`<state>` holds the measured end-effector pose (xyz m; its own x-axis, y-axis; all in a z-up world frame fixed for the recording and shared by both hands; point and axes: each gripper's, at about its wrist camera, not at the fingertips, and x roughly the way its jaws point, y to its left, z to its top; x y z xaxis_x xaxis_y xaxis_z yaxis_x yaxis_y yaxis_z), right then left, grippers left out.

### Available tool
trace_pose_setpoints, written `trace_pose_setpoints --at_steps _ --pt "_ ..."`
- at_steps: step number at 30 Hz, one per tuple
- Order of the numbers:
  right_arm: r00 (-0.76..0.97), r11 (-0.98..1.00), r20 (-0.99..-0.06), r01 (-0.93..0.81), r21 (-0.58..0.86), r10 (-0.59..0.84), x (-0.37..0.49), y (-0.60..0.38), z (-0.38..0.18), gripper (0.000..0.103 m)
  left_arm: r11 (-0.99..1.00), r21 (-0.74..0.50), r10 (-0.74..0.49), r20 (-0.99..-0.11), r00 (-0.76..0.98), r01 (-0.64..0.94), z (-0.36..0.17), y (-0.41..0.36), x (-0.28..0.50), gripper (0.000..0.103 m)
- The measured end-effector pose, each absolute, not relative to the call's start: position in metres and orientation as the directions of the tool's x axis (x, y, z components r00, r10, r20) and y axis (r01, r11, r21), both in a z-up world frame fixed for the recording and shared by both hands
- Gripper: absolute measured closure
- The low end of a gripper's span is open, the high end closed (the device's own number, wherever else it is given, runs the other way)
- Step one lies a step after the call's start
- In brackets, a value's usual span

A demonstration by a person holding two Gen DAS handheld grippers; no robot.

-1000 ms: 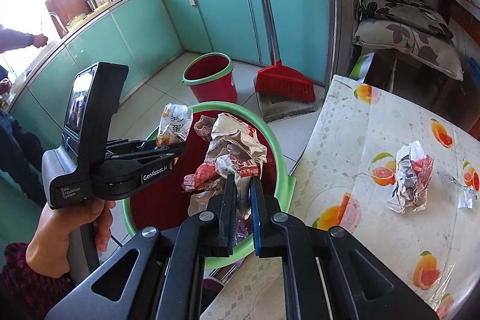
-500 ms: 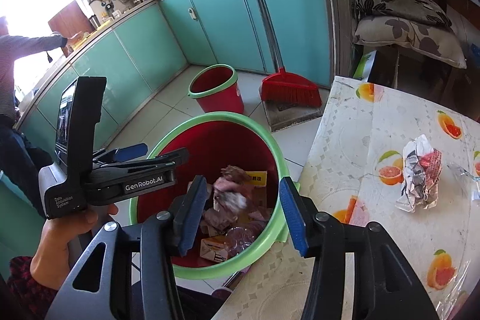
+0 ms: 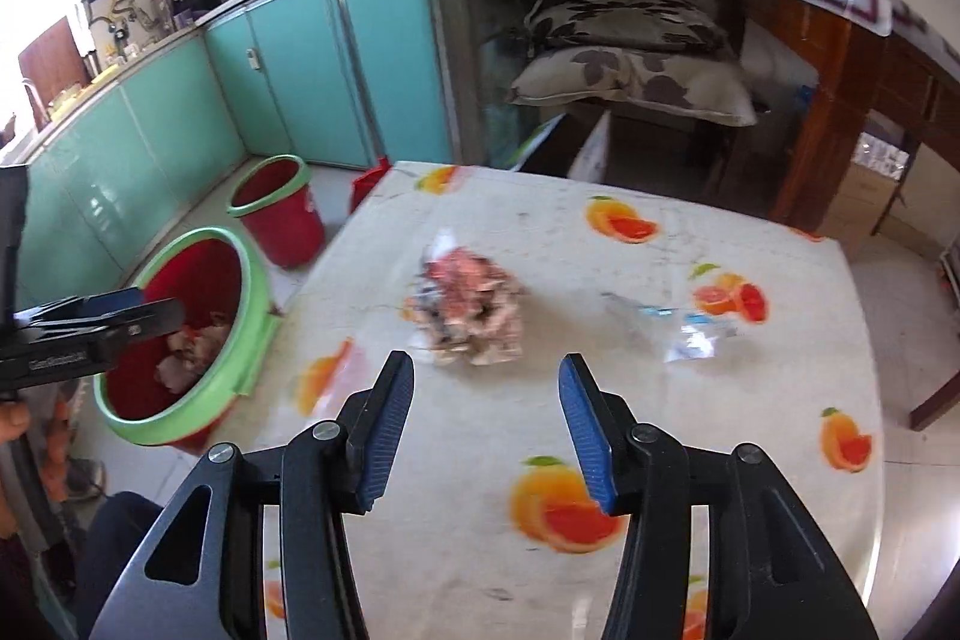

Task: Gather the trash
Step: 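Grasp the foil-and-paper wad with the left gripper while right grasps the clear plastic bag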

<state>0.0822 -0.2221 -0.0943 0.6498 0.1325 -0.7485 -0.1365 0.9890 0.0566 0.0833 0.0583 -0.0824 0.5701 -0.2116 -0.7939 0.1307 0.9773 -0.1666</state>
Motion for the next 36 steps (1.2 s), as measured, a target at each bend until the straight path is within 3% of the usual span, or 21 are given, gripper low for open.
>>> trace_pose_setpoints --at_steps 8,15,18,21,27,36 --pt "0.513 0.963 -0.856 -0.257 -0.078 0.068 0.145 -0.283 -0.125 0.050 0.964 -0.195 -0.263 -0.817 0.513 0.183 -0.089 -0.007 0.085 0.020" --pt "0.419 0.950 -0.905 -0.305 -0.063 0.075 0.181 -0.282 -0.166 0.051 0.967 -0.140 -0.230 -0.836 0.498 0.211 -0.095 -0.041 0.095 0.020" --pt "0.399 0.950 -0.912 -0.309 -0.037 0.095 0.182 -0.281 -0.176 0.084 0.968 -0.115 -0.214 -0.840 0.498 0.221 -0.098 -0.045 0.098 0.020" --pt "0.418 0.962 -0.900 -0.273 0.007 0.125 0.172 -0.286 -0.176 0.098 0.969 -0.105 -0.206 -0.843 0.497 0.225 -0.101 -0.047 0.103 0.020" --pt "0.505 0.984 -0.845 -0.099 0.148 0.178 0.124 -0.306 -0.152 0.098 0.962 -0.117 -0.226 -0.850 0.476 0.247 -0.110 -0.061 0.116 0.020" --pt "0.593 0.954 -0.796 0.154 0.256 0.118 0.037 -0.330 -0.130 0.098 0.950 -0.135 -0.255 -0.858 0.446 0.282 -0.126 -0.095 0.143 0.020"
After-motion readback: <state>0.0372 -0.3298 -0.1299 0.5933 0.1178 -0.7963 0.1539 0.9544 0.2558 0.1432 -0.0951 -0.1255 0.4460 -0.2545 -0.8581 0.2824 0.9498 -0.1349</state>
